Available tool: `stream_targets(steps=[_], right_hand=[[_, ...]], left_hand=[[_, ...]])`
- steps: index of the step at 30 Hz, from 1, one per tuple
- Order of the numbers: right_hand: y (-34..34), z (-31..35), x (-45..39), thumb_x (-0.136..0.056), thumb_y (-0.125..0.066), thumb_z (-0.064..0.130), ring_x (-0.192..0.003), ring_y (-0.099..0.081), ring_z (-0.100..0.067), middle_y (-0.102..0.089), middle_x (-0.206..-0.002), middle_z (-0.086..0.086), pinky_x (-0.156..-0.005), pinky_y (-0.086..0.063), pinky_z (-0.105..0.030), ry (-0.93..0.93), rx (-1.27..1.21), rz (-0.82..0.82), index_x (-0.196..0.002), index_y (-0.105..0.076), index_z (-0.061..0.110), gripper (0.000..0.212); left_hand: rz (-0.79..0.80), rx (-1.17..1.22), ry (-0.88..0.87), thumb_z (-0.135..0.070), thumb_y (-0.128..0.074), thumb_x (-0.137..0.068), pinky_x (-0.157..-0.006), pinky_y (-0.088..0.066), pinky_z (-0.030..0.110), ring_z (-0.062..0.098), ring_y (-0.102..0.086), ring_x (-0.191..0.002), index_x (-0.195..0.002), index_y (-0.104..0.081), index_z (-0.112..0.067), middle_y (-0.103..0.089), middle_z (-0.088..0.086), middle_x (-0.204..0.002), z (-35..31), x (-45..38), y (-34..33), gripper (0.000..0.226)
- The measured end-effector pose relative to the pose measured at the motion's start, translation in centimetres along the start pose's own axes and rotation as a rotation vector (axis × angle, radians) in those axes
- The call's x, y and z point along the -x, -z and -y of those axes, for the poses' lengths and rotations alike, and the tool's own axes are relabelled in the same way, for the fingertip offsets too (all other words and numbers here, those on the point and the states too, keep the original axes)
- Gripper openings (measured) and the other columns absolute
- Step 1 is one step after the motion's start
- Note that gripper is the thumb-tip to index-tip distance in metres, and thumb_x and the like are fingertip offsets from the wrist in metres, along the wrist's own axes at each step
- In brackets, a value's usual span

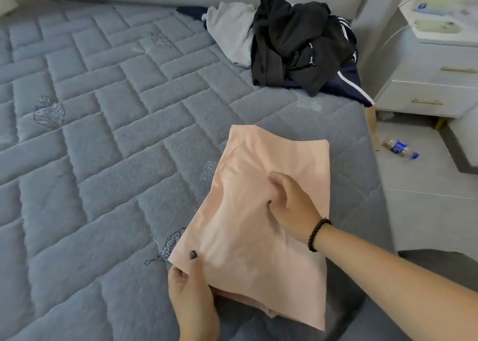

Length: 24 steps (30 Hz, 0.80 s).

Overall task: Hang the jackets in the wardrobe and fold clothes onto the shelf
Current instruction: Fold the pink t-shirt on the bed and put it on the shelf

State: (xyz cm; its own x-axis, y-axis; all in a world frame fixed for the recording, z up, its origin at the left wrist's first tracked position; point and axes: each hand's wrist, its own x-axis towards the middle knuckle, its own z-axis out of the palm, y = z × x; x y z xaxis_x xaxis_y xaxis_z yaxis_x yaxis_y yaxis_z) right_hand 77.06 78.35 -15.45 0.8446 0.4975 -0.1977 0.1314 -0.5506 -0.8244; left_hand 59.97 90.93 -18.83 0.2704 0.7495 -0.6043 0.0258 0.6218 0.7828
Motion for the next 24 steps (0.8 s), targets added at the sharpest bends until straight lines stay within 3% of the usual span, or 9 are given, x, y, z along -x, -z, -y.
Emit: stream_targets(steps=[2,6,9,12,14,16,19,21,24], right_hand=[[-0.9,-1.7,2.5,-0.093,-0.052,0.021,-0.139,-0.007,0.005,-0.014,-0.154,0.014,-0.111,-0.007,-0.012,0.085,0.223,0.034,-0.149,-0.024,0.022,0.063],[-2.8,-3.0,6.0,-0.099,-0.033,0.037,-0.145,0.016,-0.013,0.013,-0.159,0.005,-0.115,0.013,-0.026,0.071,0.543,0.036,-0.153,-0.007,0.024,0.061],[-3.2,-2.9,7.7,-0.1,-0.026,0.043,-0.144,0.023,-0.022,0.022,-0.158,-0.003,-0.116,0.015,-0.034,-0.027,0.615,0.001,-0.153,0.0,0.027,0.061],[-3.1,-3.0,9.7,-0.099,-0.029,0.046,-0.143,0.024,-0.027,0.027,-0.156,-0.008,-0.117,0.012,-0.038,-0.139,0.594,-0.036,-0.152,0.007,0.027,0.066],[-2.9,-3.1,11.0,-0.097,-0.037,0.045,-0.145,0.015,-0.028,0.023,-0.156,-0.007,-0.118,0.003,-0.038,-0.217,0.515,-0.079,-0.151,0.006,0.024,0.073],[-2.4,-3.2,12.0,-0.093,-0.05,0.042,-0.143,-0.005,-0.027,0.005,-0.156,-0.005,-0.117,-0.013,-0.035,-0.27,0.419,-0.145,-0.151,0.001,0.02,0.08],[-1.4,-3.2,13.0,-0.086,-0.064,0.032,-0.119,-0.039,-0.018,-0.025,-0.136,-0.001,-0.105,-0.036,-0.029,-0.321,0.263,-0.167,-0.147,-0.013,0.019,0.081],[-0.8,-3.2,13.5,-0.082,-0.07,0.025,-0.108,-0.049,-0.017,-0.036,-0.132,-0.003,-0.098,-0.043,-0.03,-0.409,0.049,-0.161,-0.143,-0.025,0.015,0.076],[0.2,-3.6,14.1,-0.081,-0.071,0.024,-0.112,-0.053,-0.02,-0.051,-0.129,-0.003,-0.092,-0.043,-0.025,-0.465,-0.107,-0.075,-0.145,-0.021,0.016,0.082]], left_hand=[[0.039,-0.023,-0.03,-0.017,-0.058,-0.096,-0.072,-0.054,0.032,0.019,-0.071,-0.091,-0.11,-0.065,-0.021,-0.074,0.0,-0.103,0.1,0.1,0.7,0.017],[-0.001,-0.119,-0.095,-0.022,-0.059,-0.096,-0.076,-0.053,0.033,0.018,-0.07,-0.092,-0.113,-0.064,-0.017,-0.074,-0.002,-0.1,0.1,0.4,2.2,0.019],[-0.045,-0.237,-0.162,-0.022,-0.065,-0.091,-0.079,-0.052,0.035,0.013,-0.068,-0.086,-0.103,-0.065,-0.018,-0.073,-0.007,-0.089,0.0,0.6,3.1,0.012],[-0.094,-0.456,-0.27,-0.019,-0.07,-0.086,-0.077,-0.046,0.03,0.009,-0.062,-0.078,-0.097,-0.058,-0.016,-0.069,0.0,-0.093,-0.7,1.0,3.4,0.016],[-0.089,-0.599,-0.377,-0.016,-0.071,-0.083,-0.069,-0.042,0.025,0.012,-0.059,-0.077,-0.097,-0.052,-0.016,-0.063,-0.001,-0.091,-1.4,1.2,3.3,0.024],[-0.031,-0.648,-0.41,-0.019,-0.071,-0.083,-0.063,-0.041,0.024,0.02,-0.06,-0.084,-0.103,-0.05,-0.009,-0.06,-0.001,-0.092,-2.1,1.5,2.8,0.031],[0.037,-0.832,-0.352,-0.037,-0.061,-0.091,-0.075,-0.037,0.034,0.025,-0.049,-0.092,-0.126,-0.038,-0.003,-0.049,0.002,-0.105,-2.3,1.9,2.1,0.054],[0.081,-1.014,-0.352,-0.045,-0.054,-0.092,-0.075,-0.035,0.036,0.025,-0.047,-0.089,-0.119,-0.042,-0.004,-0.053,0.004,-0.101,-2.3,1.8,1.9,0.05],[0.151,-1.129,-0.33,-0.046,-0.053,-0.087,-0.069,-0.039,0.035,0.025,-0.056,-0.077,-0.098,-0.056,-0.008,-0.062,0.005,-0.085,-3.0,1.7,1.6,0.039]])
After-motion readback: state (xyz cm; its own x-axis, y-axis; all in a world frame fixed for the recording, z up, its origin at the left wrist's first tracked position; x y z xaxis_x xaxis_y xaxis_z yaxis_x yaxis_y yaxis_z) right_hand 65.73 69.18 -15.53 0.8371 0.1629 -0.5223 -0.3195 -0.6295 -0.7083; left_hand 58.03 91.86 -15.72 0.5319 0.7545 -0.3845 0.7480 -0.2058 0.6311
